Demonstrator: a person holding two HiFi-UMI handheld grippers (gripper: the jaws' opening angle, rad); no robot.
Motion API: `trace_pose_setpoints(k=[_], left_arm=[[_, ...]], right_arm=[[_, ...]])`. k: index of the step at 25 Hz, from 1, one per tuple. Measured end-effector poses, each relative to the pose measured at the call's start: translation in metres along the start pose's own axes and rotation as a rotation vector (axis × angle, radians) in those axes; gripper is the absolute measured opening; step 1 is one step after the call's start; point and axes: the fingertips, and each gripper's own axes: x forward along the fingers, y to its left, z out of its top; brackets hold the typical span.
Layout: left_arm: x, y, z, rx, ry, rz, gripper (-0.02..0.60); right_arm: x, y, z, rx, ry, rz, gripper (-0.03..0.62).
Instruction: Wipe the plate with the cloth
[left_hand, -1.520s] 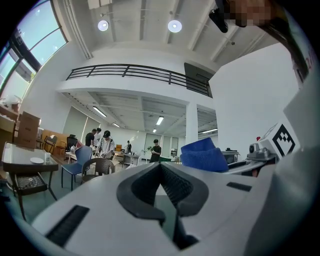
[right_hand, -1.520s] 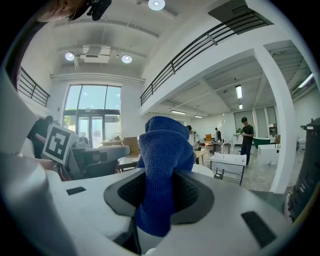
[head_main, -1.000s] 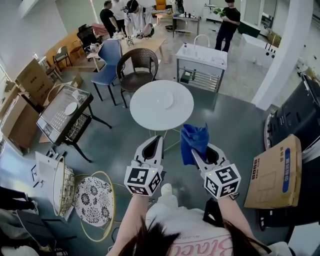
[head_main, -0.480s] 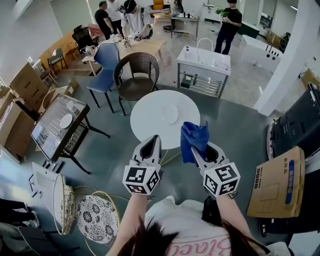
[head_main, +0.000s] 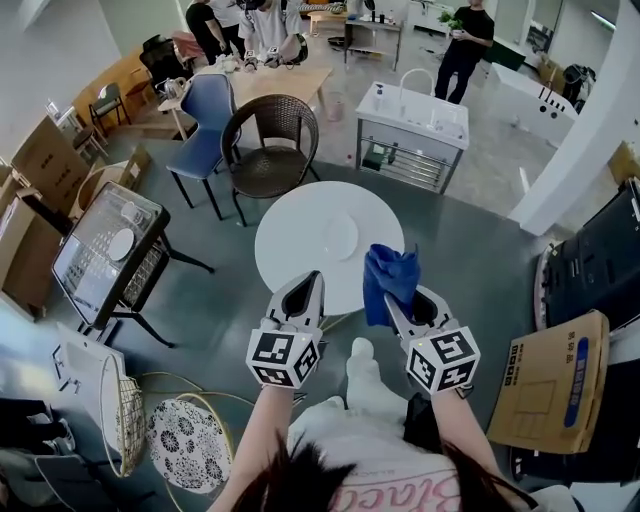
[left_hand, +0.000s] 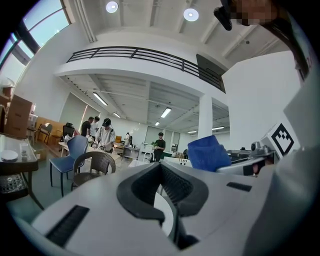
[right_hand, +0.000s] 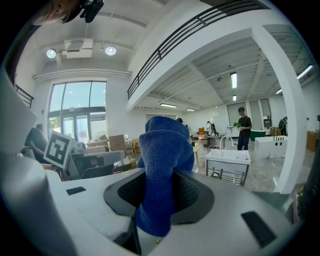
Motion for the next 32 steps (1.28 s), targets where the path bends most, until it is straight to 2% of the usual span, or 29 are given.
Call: trace_pose_setpoints(k=[9, 16, 23, 27, 32], left_arm=[[0.084, 0.045, -0.006, -0.031, 0.036, 0.073, 0.008], [0.134, 0.058, -0.009, -0.048, 0.061, 0.085, 0.008], [0.161, 0.075, -0.024, -0.07, 0.101, 0.133, 0.015], [0.166, 0.085, -0.036, -0.091, 0.144, 0.127, 0.097], [0.172, 0.104, -0.068, -0.142, 0.242, 0.122, 0.109]], right_arm=[[0.073, -0.06, 0.023, 0.005, 0.018, 0.045, 0.133], [0.118, -0.103, 0.03, 0.01, 0.066, 0.091, 0.133], [0.151, -0.118, 0.021, 0.004, 0.12, 0.143, 0.133], [0.165, -0.116, 0.018, 0.01, 0.144, 0.157, 0.133], [0.18, -0.112, 0.007, 0.014, 0.169, 0.157, 0.133]])
